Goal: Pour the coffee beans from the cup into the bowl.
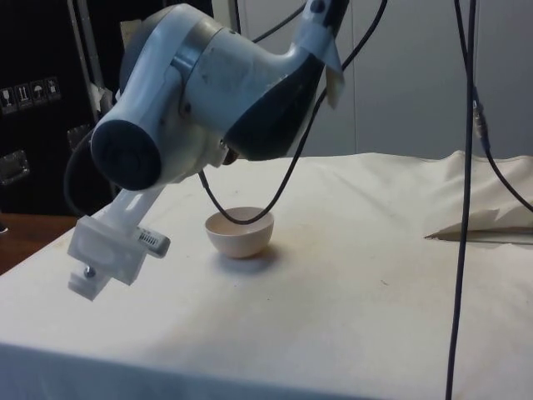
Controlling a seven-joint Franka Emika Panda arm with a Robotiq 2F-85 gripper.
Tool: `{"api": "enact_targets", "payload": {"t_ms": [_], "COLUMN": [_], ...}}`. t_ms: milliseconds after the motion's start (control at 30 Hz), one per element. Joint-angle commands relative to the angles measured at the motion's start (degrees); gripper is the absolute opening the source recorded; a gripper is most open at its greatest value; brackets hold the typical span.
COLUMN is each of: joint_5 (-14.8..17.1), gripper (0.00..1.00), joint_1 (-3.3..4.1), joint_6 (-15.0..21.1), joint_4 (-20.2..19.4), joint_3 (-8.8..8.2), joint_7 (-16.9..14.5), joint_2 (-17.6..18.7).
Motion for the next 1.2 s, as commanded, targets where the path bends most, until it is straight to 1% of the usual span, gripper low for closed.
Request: {"api": "enact_targets", "payload": {"t_ms": [0,200,233,267,433,500,533,567,633,800,833,867,967,1067,1100,1167], "joint_5": [-0.5,-1.4,-1.3,-1.5,-2.1,-2.5,-2.3,-2.5,-2.8,-4.1,-3.8,-4.4,-5.3,-6.7,-6.4,-7.2], "gripper": [0.00,0.00,0.00,0.00,0.00,0.00,0.00,0.00,0.00,0.00,0.00,0.00,0.00,0.00,0.00,0.00], "joint_1": [0.17,0.11,-0.11,0.11,0.23,0.40,0.06,0.46,0.57,0.52,0.23,0.52,0.52,0.34,0.23,0.34], "joint_6": [-0.3,-0.8,-0.5,-0.9,-1.8,-2.5,-2.1,-2.8,-3.3,-4.6,-4.1,-4.6,-4.4,-4.0,-4.2,-3.9], "joint_4": [0.3,0.4,0.1,0.4,0.4,0.4,0.1,0.4,0.4,0.5,0.1,0.5,0.3,0.2,0.1,0.1], "joint_3": [-0.23,-0.34,-0.11,-0.34,-0.17,-0.11,0.11,-0.06,-0.06,0.17,0.40,0.17,0.17,0.40,0.40,0.46], "joint_7": [-0.2,0.1,0.2,0.1,0.1,0.1,0.3,0.1,0.1,-0.1,0.2,-0.2,-0.5,-0.5,-0.1,-0.5], "joint_2": [0.5,1.1,0.9,1.3,1.5,1.7,1.4,1.8,1.9,2.5,2.1,2.6,3.0,3.5,3.3,3.7]}}
